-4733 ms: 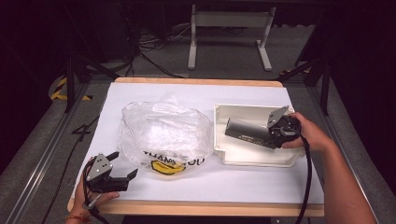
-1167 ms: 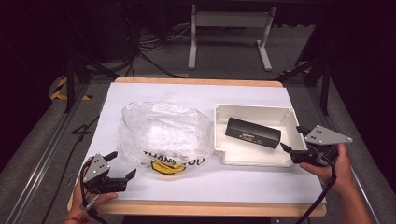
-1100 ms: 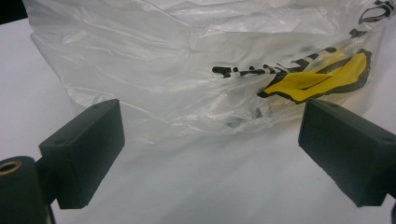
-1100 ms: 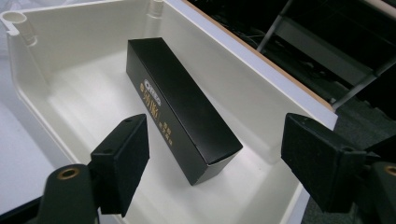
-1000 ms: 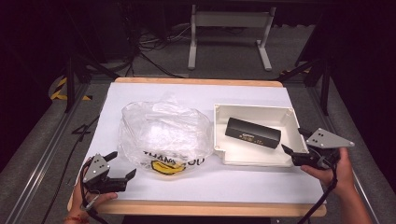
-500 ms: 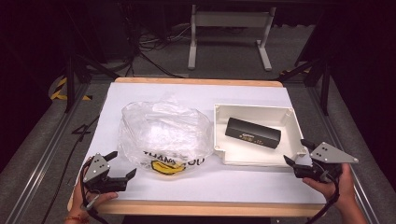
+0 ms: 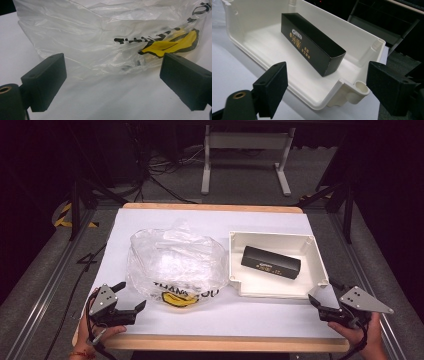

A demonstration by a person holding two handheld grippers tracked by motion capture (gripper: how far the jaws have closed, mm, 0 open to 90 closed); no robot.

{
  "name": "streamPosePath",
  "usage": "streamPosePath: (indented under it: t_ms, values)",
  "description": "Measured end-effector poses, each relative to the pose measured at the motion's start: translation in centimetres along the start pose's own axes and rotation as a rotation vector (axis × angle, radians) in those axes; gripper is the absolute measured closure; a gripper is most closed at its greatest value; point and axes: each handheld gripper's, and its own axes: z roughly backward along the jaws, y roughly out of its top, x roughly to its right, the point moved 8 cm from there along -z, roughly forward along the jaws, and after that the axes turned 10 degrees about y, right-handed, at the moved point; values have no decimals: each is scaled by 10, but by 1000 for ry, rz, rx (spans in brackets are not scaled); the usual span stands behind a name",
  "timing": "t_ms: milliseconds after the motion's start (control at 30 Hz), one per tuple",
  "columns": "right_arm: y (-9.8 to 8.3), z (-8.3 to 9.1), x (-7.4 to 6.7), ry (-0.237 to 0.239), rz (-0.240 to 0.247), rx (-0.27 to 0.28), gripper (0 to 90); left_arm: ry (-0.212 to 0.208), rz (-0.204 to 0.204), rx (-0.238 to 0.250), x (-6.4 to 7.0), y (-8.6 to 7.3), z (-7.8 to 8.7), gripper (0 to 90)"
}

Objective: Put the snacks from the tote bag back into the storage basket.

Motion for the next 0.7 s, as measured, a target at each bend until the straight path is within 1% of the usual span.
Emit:
streamPosePath:
  t_ms: [33,67,100,133,200,233,300,433,500,567,667,700]
  values:
    - [-1,0,0,-7,-3,2,165,0,-2,2,0,0,0,78]
    - [-5,0,-1,-13,-25,0,154,-1,-2,2,0,0,0,78]
    - [-7,-1,-1,-18,-31,3,145,-3,-3,2,0,0,-1,78]
    - [-9,0,-1,-26,-48,5,145,-4,-3,4,0,1,-1,78]
    - [-13,1,1,-52,-66,11,139,-3,-3,6,0,1,0,78]
    - [-13,1,1,-52,-66,11,139,-3,-3,7,0,1,0,78]
    - [-17,2,3,-62,-82,14,138,-3,-2,6,-1,1,-1,78]
    - [-24,5,7,-88,-87,22,124,-6,-1,7,-1,1,-1,78]
    - [-27,6,8,-89,-101,29,111,-3,3,7,-1,2,-1,78]
    - [-32,7,11,-106,-95,35,102,-3,7,11,-2,2,-2,78]
    - [-35,7,11,-108,-97,48,104,-2,5,10,-2,2,-3,78]
    - [-36,8,12,-119,-95,62,105,-1,4,8,-2,2,-3,78]
